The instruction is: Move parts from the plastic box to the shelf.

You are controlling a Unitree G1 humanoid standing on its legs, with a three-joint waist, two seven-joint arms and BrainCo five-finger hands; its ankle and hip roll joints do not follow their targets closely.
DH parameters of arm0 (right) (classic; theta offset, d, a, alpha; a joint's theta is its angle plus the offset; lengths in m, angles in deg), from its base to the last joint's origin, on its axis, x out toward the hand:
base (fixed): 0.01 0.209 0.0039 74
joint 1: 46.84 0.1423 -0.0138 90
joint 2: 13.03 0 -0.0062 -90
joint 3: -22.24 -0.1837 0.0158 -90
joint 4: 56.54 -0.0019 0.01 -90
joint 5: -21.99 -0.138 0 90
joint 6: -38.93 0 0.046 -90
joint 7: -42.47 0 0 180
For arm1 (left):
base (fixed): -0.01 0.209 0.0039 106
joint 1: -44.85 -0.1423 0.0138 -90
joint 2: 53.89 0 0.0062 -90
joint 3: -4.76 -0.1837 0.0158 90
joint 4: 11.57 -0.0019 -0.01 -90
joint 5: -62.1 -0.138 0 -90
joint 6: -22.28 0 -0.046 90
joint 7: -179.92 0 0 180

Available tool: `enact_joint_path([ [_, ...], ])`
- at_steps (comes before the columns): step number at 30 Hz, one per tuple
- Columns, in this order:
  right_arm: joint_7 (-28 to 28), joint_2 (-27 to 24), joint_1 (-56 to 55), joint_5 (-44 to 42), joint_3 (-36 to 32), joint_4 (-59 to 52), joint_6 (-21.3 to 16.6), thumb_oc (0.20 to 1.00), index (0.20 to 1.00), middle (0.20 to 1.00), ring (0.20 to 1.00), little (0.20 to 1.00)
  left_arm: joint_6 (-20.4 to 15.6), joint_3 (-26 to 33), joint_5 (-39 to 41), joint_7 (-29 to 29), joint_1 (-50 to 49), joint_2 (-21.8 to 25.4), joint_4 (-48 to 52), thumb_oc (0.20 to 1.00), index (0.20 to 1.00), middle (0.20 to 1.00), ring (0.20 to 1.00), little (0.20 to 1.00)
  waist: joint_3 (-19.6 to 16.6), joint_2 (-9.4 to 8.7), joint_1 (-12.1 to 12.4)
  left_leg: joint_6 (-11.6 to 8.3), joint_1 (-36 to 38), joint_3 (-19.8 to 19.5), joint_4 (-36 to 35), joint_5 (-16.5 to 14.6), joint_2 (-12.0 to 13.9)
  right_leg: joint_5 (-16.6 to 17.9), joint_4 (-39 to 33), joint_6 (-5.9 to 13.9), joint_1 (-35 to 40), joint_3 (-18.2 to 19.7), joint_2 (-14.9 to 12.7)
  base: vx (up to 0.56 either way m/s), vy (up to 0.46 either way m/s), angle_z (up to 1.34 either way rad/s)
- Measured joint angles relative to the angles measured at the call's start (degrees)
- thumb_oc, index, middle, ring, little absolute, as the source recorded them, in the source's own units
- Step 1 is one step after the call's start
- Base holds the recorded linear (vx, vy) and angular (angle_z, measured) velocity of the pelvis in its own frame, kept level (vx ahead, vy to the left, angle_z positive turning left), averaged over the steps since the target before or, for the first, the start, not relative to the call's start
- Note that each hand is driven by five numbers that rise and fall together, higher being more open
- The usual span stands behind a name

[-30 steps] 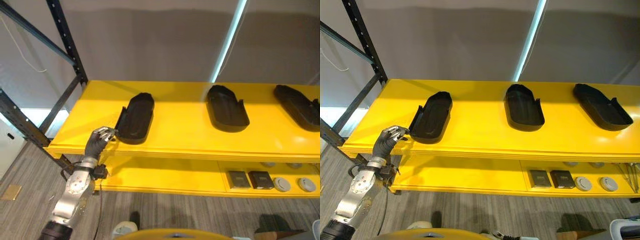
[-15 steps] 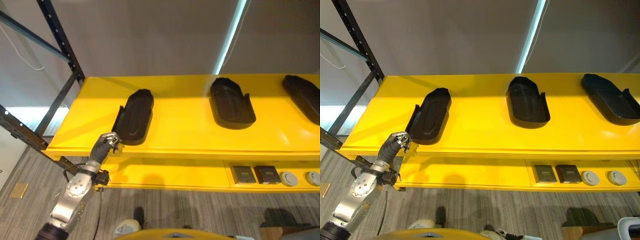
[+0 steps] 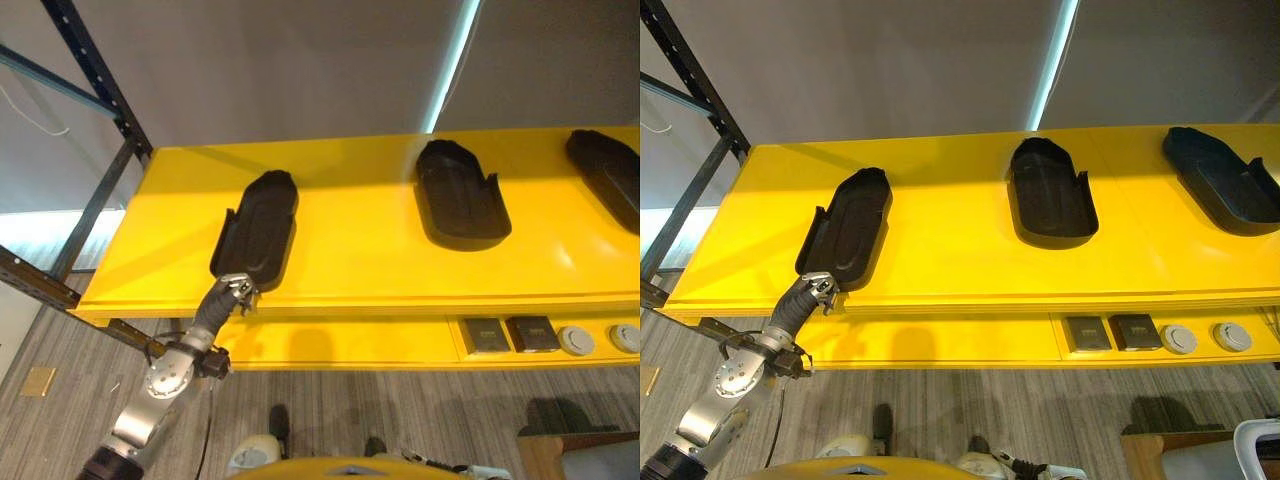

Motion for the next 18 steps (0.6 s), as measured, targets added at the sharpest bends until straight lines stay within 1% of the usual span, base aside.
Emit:
enact_joint_path([
  [2, -0.01, -0.20, 0.08, 0.00, 0.00, -0.20, -0.14, 1.000, 1.000, 1.000, 1.000, 1.000, 0.45, 0.00, 0.00, -0.18, 0.40, -0.02, 0.08, 0.200, 0.200, 0.200, 0.200, 0.200, 0.33, 0.19, -0.09, 0.02, -0.35, 0.01, 0.00, 0.00, 0.01, 0.04, 0.00, -0.03, -0.33, 0.02, 0.00, -0.02, -0.003, 0.00],
  [7, 0.06, -0.84, 0.32, 0.00, 0.38, -0.94, -0.90, 1.000, 1.000, 1.000, 1.000, 1.000, 0.62, -0.49, 0.01, -3.05, 3.09, -0.28, 0.03, 0.200, 0.200, 0.200, 0.200, 0.200, 1.69, 0.36, -0.32, -0.04, -1.67, 0.02, 0.01, 0.50, 0.00, 0.35, 0.00, -0.02, -1.71, 0.03, 0.03, -0.01, 0.000, 0.00],
  [8, 0.07, -1.31, 0.34, 0.00, 0.52, -2.10, -0.94, 1.000, 1.000, 1.000, 1.000, 1.000, 0.62, -0.56, 0.28, -4.06, 4.64, -0.29, 0.02, 0.200, 0.200, 0.200, 0.200, 0.200, 2.77, 0.60, -0.41, -0.11, -1.98, 0.03, 0.01, 0.64, 0.02, 0.55, 0.00, -0.01, -1.89, 0.11, 0.05, 0.00, 0.000, 0.00],
  [13, 0.07, -2.00, 1.41, -0.01, 0.51, -2.56, -0.98, 1.000, 1.000, 1.000, 1.000, 1.000, 0.56, -0.20, 0.90, -6.69, 8.11, -0.31, -0.04, 0.200, 0.200, 0.200, 0.200, 0.200, 5.34, 0.82, -1.92, -0.13, -2.16, 0.22, 0.01, 0.77, 0.09, 0.75, 0.01, -0.05, -2.07, 0.52, 0.14, 0.00, 0.000, -0.01],
  [16, 0.06, -2.04, 1.32, 0.07, 0.64, -2.61, -0.98, 1.000, 1.000, 1.000, 1.000, 1.000, 0.69, 0.25, 0.86, -7.78, 9.37, -0.35, -0.09, 0.200, 0.200, 0.200, 0.200, 0.200, 5.65, 0.80, -2.38, -0.19, -2.60, 0.69, 0.02, 0.70, 0.23, 0.79, 0.01, -0.06, -2.85, 1.09, 0.18, 0.02, -0.002, -0.08],
  [17, 0.06, -2.09, 1.33, 0.07, 0.63, -2.63, -1.00, 1.000, 1.000, 1.000, 1.000, 1.000, 0.94, 0.31, 0.86, -8.46, 10.43, -0.42, -0.23, 0.200, 0.200, 0.200, 0.200, 0.200, 5.94, 0.80, -2.87, 0.26, -2.87, 0.86, 0.04, 1.08, 0.26, 1.11, 0.04, -0.39, -3.14, 1.13, 0.26, 0.04, -0.009, -0.08],
  [18, 0.06, -2.09, 1.31, 0.18, 0.71, -2.61, -0.99, 1.000, 1.000, 1.000, 1.000, 1.000, 1.11, 0.31, 0.86, -8.86, 11.49, -0.70, -0.55, 0.200, 0.200, 0.200, 0.200, 0.200, 6.23, 0.76, -3.11, 0.30, -2.86, 1.06, 0.05, 1.12, 0.28, 1.18, 0.02, -0.48, -3.14, 1.18, 0.28, 0.04, -0.007, -0.03],
])
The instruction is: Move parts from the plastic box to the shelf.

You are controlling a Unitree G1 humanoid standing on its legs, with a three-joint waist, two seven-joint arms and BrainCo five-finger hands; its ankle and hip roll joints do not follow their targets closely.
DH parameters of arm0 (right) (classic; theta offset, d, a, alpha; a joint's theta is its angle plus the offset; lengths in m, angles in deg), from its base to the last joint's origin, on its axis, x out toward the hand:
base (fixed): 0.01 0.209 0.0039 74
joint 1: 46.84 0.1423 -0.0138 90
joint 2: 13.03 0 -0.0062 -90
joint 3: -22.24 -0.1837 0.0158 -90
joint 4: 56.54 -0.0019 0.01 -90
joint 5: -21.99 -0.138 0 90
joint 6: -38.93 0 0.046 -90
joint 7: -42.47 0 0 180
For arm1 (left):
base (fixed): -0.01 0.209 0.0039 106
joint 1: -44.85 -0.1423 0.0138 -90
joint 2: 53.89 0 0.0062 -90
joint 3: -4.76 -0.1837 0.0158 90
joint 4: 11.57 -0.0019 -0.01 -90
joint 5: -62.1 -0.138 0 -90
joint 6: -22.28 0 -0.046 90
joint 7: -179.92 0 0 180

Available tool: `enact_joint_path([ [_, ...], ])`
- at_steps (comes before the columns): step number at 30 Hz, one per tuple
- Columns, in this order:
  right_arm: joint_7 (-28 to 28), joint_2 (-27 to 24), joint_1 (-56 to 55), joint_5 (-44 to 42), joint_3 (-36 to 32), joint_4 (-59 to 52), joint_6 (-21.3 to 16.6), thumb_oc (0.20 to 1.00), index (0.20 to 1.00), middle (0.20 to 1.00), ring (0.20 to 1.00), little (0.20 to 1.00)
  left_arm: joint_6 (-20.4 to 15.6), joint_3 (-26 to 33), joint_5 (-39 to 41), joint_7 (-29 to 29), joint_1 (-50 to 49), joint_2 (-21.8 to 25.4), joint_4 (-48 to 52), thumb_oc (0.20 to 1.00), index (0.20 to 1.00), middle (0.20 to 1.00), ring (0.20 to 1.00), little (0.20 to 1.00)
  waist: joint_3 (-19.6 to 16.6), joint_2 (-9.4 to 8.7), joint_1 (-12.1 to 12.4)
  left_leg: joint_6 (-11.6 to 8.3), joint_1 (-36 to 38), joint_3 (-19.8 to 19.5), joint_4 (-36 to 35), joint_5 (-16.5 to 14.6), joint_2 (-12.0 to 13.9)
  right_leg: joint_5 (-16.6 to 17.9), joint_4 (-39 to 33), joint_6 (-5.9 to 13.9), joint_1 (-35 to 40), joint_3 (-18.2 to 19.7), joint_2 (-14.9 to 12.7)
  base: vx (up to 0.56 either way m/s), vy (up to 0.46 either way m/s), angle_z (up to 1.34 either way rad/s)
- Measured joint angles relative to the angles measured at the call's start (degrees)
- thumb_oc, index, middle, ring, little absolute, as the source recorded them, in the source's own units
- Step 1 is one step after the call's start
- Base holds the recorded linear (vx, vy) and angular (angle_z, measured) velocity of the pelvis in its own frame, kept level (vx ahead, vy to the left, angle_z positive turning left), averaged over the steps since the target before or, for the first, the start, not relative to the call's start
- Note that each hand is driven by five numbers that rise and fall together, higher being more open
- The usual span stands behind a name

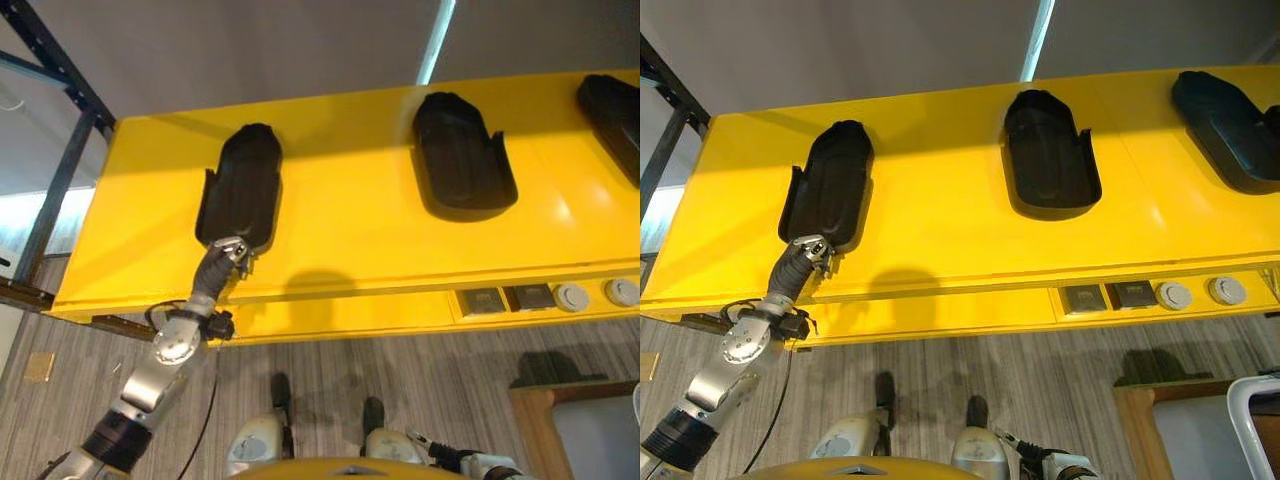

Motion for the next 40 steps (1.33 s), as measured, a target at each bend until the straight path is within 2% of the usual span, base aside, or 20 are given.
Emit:
enact_joint_path([
  [6, -0.02, -0.10, -0.03, 0.19, 0.63, 0.05, -0.02, 1.000, 1.000, 1.000, 1.000, 1.000, 0.95, 0.00, 0.00, -0.16, 3.54, -0.64, -1.63, 0.200, 0.200, 0.200, 0.200, 0.200, 0.49, -0.29, -1.52, -0.06, 0.11, 0.62, 0.29, 0.07, 0.06, 0.04, 0.05, -0.01, -0.22, 0.30, 0.00, 0.03, -0.007, -0.05],
  [11, -0.04, -0.14, -0.07, 2.36, 0.73, 0.28, -0.02, 1.000, 1.000, 1.000, 1.000, 1.000, 1.82, 0.18, 0.01, -0.10, 3.18, -0.75, -1.66, 0.200, 0.200, 0.200, 0.200, 0.200, 1.24, -0.43, -1.63, -0.36, 2.37, 0.76, 0.27, -0.20, 0.12, -0.26, -0.01, 0.13, 2.13, 0.25, 0.02, 0.01, 0.001, 0.00],
  [16, -0.05, -0.12, -0.54, 2.40, 0.55, 0.52, -0.04, 1.000, 1.000, 1.000, 1.000, 1.000, 1.48, 1.60, -1.75, -0.12, 0.77, -0.80, -1.00, 0.200, 0.200, 0.200, 0.200, 0.200, 1.17, -0.35, -0.61, -0.51, 4.17, 0.70, -0.02, -0.37, 0.13, -0.32, 0.04, -0.02, 4.08, -0.09, 0.01, -0.04, 0.007, 0.01],
  [19, -0.05, -0.08, -0.69, 2.43, 0.44, 0.55, 0.07, 1.000, 1.000, 1.000, 1.000, 1.000, -0.90, 3.61, -3.58, -1.63, -1.35, -0.79, 1.57, 0.200, 0.200, 0.200, 0.200, 0.200, 0.59, -0.20, 0.92, -0.61, 5.21, 0.21, -0.03, -0.44, 0.15, -0.35, 0.08, -0.06, 5.40, -0.46, 0.09, -0.08, -0.030, 0.08],
  [22, -0.09, 0.10, -0.70, 2.40, 1.05, 0.60, 0.11, 1.000, 1.000, 1.000, 1.000, 1.000, -2.95, 4.15, -4.61, -4.76, -3.63, -0.83, 2.25, 0.200, 0.200, 0.200, 0.200, 0.200, -1.96, -0.45, 2.04, -1.04, 5.21, -0.77, -0.04, -0.83, 0.11, -0.46, 0.01, -0.11, 5.69, -1.29, 0.14, -0.04, -0.062, 0.09],
  [23, -0.15, 0.42, -1.44, 2.40, 1.53, 0.84, 0.17, 1.000, 1.000, 1.000, 1.000, 1.000, -4.34, 4.50, -5.61, -7.96, -5.32, -1.29, 2.64, 0.507, 0.507, 0.507, 0.507, 0.507, -3.25, -0.95, 2.51, -1.05, 5.83, -1.12, -0.04, -0.85, 0.11, -0.68, -0.01, -0.21, 6.28, -1.60, 0.20, -0.02, -0.082, 0.21],
  [24, -0.16, 0.85, -0.83, 2.24, 1.89, 0.59, 0.13, 1.000, 1.000, 1.000, 1.000, 1.000, -5.26, 4.45, -6.66, -10.56, -6.29, -1.37, 2.60, 1.000, 1.000, 1.000, 1.000, 1.000, -4.68, -1.24, 3.69, -1.04, 5.97, -1.44, -0.05, -0.89, 0.11, -1.15, 0.01, -0.36, 7.00, -1.82, 0.33, -0.02, -0.136, 0.18],
  [27, -0.17, 3.02, 0.35, 1.08, 2.03, 0.62, 0.45, 1.000, 1.000, 1.000, 1.000, 1.000, -9.09, 3.81, -13.18, -17.62, -9.60, -2.16, -1.11, 1.000, 1.000, 1.000, 1.000, 1.000, -8.31, -3.32, 5.16, -0.76, 6.04, -2.84, -0.05, -1.19, 0.28, -1.94, -0.01, -0.62, 7.71, -3.02, 0.81, -0.02, -0.088, 0.22],
  [29, -0.16, 3.85, 0.12, -0.16, 2.02, 1.00, 0.41, 1.000, 1.000, 1.000, 1.000, 1.000, -9.33, 3.14, -17.64, -21.21, -10.35, -2.49, -9.06, 1.000, 1.000, 1.000, 1.000, 1.000, -10.12, -3.81, 6.28, -0.83, 5.94, -2.81, -0.06, -1.17, 0.44, -2.20, -0.02, -0.96, 7.71, -3.20, 0.79, -0.03, -0.018, 0.12],
  [32, -0.20, 4.02, 0.62, -0.56, 1.97, 1.75, 0.38, 1.000, 1.000, 1.000, 1.000, 1.000, -10.11, 2.44, -19.65, -23.63, -12.92, -2.90, -24.41, 1.000, 1.000, 1.000, 1.000, 1.000, -10.22, -4.24, 6.68, -0.82, 5.47, -2.81, -0.06, -1.19, 0.45, -2.10, -0.02, -1.10, 7.39, -3.21, 0.76, -0.03, -0.001, 0.03],
  [36, -0.18, 3.99, -1.24, -0.99, 1.85, 3.43, 1.63, 1.000, 1.000, 1.000, 1.000, 1.000, -11.59, 2.36, -20.21, -25.32, -17.53, -3.77, -31.54, 1.000, 1.000, 1.000, 1.000, 1.000, -9.76, -4.36, 7.15, -0.64, 5.55, -2.81, -0.06, -1.06, 0.05, -2.06, -0.02, -1.06, 7.35, -3.22, 0.58, -0.02, 0.009, 0.02],
  [37, -0.20, 4.09, -1.66, -1.17, 1.46, 4.55, 1.75, 1.000, 1.000, 1.000, 1.000, 1.000, -12.17, 3.35, -20.18, -26.43, -18.16, -5.86, -38.14, 1.000, 1.000, 1.000, 1.000, 1.000, -9.77, -4.28, 7.02, -0.48, 5.63, -2.77, -0.06, -0.95, -0.08, -2.07, -0.02, -1.02, 7.39, -3.11, 0.38, -0.01, 0.011, -0.03],
  [40, -0.21, 4.20, -1.25, -1.21, 1.45, 4.97, 2.30, 1.000, 1.000, 1.000, 1.000, 1.000, -12.66, 5.04, -20.14, -27.11, -17.84, -9.28, -48.18, 1.000, 1.000, 1.000, 1.000, 1.000, -9.63, -4.08, 6.60, -0.48, 5.62, -2.78, -0.06, -0.95, -0.03, -2.08, -0.02, -1.02, 7.34, -3.15, 0.35, 0.00, 0.004, 0.01],
])
